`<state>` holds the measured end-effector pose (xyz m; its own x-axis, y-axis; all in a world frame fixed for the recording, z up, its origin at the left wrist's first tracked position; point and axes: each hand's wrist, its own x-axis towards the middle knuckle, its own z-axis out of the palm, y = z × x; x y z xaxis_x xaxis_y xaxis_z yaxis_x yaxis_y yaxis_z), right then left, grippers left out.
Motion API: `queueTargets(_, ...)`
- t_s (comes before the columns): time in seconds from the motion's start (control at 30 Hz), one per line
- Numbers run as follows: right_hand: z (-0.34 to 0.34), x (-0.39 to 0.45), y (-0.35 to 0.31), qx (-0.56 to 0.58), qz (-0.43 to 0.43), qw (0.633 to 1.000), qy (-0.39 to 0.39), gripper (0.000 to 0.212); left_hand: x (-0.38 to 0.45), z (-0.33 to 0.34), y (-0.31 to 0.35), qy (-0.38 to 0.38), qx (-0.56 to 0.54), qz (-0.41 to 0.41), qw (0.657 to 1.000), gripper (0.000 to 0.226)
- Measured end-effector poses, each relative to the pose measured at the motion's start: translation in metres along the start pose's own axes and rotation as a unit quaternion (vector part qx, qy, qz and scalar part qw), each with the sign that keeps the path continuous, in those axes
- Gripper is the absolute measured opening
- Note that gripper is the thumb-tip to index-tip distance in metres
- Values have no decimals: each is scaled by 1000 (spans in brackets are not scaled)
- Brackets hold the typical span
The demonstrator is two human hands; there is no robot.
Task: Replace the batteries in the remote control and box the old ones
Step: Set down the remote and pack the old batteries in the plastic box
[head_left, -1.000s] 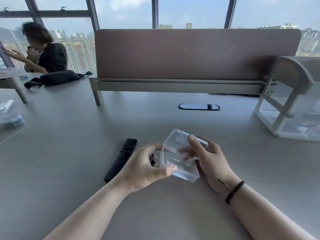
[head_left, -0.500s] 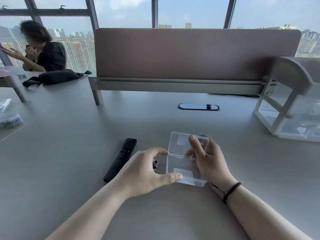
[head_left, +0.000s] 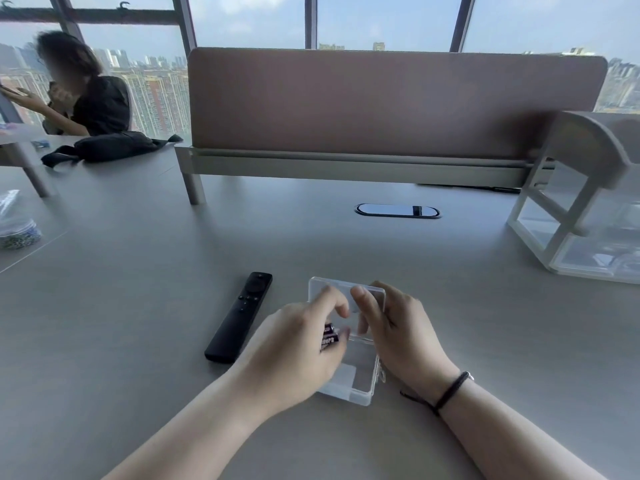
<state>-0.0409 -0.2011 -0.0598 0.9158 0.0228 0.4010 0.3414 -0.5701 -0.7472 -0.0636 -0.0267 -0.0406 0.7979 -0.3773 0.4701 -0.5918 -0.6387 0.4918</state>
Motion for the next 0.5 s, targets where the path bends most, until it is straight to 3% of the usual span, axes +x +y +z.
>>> queueTargets(0.13, 2, 0, 1, 0, -19, 1000, 3, 55, -1, 0, 4, -39, 45, 22, 998, 30)
queueTargets(0.33, 1, -1, 0, -1, -40, 999, -14, 51, 0, -5, 0, -92, -3, 9, 996, 38)
queueTargets(0.5, -3, 1, -1, 18, -20, 999, -18, 50, -1, -5, -2, -54, -4, 23, 998, 47)
